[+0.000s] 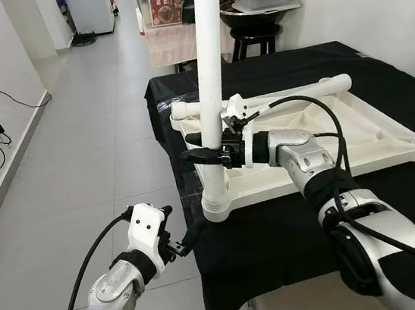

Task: Building children table

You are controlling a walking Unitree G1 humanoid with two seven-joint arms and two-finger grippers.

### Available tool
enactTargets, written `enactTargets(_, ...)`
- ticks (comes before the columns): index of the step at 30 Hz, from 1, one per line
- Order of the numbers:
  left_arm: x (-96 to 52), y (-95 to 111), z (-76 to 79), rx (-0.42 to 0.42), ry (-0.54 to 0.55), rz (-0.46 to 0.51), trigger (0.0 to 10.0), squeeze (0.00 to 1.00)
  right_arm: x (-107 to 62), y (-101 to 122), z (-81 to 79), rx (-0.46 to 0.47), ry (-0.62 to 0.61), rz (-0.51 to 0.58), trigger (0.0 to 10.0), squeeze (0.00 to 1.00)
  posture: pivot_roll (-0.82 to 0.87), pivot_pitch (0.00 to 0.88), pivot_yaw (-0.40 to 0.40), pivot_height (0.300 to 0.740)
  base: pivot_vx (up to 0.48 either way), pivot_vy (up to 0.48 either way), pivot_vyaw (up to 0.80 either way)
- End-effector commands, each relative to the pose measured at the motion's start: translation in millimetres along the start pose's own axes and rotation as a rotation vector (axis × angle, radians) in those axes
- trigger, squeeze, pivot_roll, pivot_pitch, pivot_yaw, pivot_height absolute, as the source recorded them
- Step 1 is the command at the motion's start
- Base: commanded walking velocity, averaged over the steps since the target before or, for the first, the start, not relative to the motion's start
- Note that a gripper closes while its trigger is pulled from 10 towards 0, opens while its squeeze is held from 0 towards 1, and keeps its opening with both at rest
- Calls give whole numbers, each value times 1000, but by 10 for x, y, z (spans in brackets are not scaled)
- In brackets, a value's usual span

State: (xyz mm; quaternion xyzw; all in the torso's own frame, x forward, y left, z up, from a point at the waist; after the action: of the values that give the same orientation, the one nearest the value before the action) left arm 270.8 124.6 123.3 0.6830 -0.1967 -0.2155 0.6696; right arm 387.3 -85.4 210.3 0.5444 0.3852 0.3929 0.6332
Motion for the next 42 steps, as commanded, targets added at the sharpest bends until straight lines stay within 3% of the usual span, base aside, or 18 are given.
enactTargets(1,-10,0,12,0,-1,0,10000,0,-16,-312,-35,68,-162,-64,0,0,48,6,-43,740,0,0,0)
enactTargets(3,-17,5,9,-1,-1,2,10000,0,-16,-422,-53,79,-284,-95,0,0,41,12,-47,740,0,0,0)
enactTargets(4,-17,5,9,-1,-1,2,10000,0,-16,-422,-53,79,-284,-95,0,0,41,12,-47,740,0,0,0)
enactTargets(5,-26,19,1,0,-2,7,10000,0,46,-691,-291,171,-533,-144,0,0,32,24,-44,740,0,0,0)
enactTargets(7,-25,30,-5,2,-3,10,10000,0,27,-835,-556,283,-686,-171,0,0,35,25,-41,740,0,0,0)
enactTargets(10,-22,25,-18,3,-3,9,10000,0,94,-806,-656,215,-707,-135,0,0,33,17,-24,740,0,0,0)
enactTargets(11,-24,22,-22,7,-3,8,10000,0,185,-782,-683,180,-652,-125,0,0,23,5,-12,740,0,0,0)
enactTargets(14,-34,12,-40,12,1,5,10000,0,294,-724,-588,154,-609,-111,0,0,49,0,-24,740,0,0,0)
enactTargets(15,-35,9,-44,12,1,4,10000,0,299,-716,-572,151,-610,-111,7882,0,49,0,-24,740,0,0,0)
enactTargets(16,-49,7,-43,14,3,3,10000,0,301,-708,-510,156,-619,-115,10000,0,55,0,-22,740,0,0,0)
enactTargets(23,-173,9,90,33,-39,2,10000,0,266,-523,-331,151,-602,-94,10000,0,63,0,-21,740,0,0,0)
enactTargets(24,-203,2,146,16,-71,-3,10000,0,262,-488,-291,152,-571,-80,10000,1000,63,0,-21,740,0,0,0)
enactTargets(28,-276,-17,263,7,-106,-12,10000,0,253,-333,-201,144,-465,-22,10000,1000,63,0,-21,740,0,0,0)
enactTargets(32,-378,-35,380,22,-73,-10,10000,0,177,-73,-80,90,-227,45,10000,1000,67,0,-10,740,0,0,0)
enactTargets(33,-389,-32,391,23,-59,-6,10000,0,148,-61,-66,60,-187,31,10000,0,71,0,-12,740,0,0,0)
enactTargets(34,-389,-32,391,23,-59,-6,10000,0,148,-61,-66,60,-187,31,10000,0,71,0,-12,740,0,0,0)
enactTargets(37,-438,-17,429,29,-17,7,10000,0,53,-56,-68,23,-24,-15,10000,0,81,0,-15,740,0,0,0)
enactTargets(42,-467,-3,435,20,10,20,10000,0,-18,-72,-7,28,14,-65,10000,0,83,0,-16,740,0,0,0)
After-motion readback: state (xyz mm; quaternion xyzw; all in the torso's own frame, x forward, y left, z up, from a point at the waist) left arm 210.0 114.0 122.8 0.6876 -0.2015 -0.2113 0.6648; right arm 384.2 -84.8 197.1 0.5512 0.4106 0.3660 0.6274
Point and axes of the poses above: a point about 5 cm out from each wrist's last joint towards the gripper, its own x axis pointing out of the wrist towards the gripper, its own y axis along the axis of the wrist's last joint, z = x × y, the point moved 1 cm from there along x, pointing out of the wrist towards the gripper, and after that the axes turned 1 degree about -x, right-handed, at the moved point
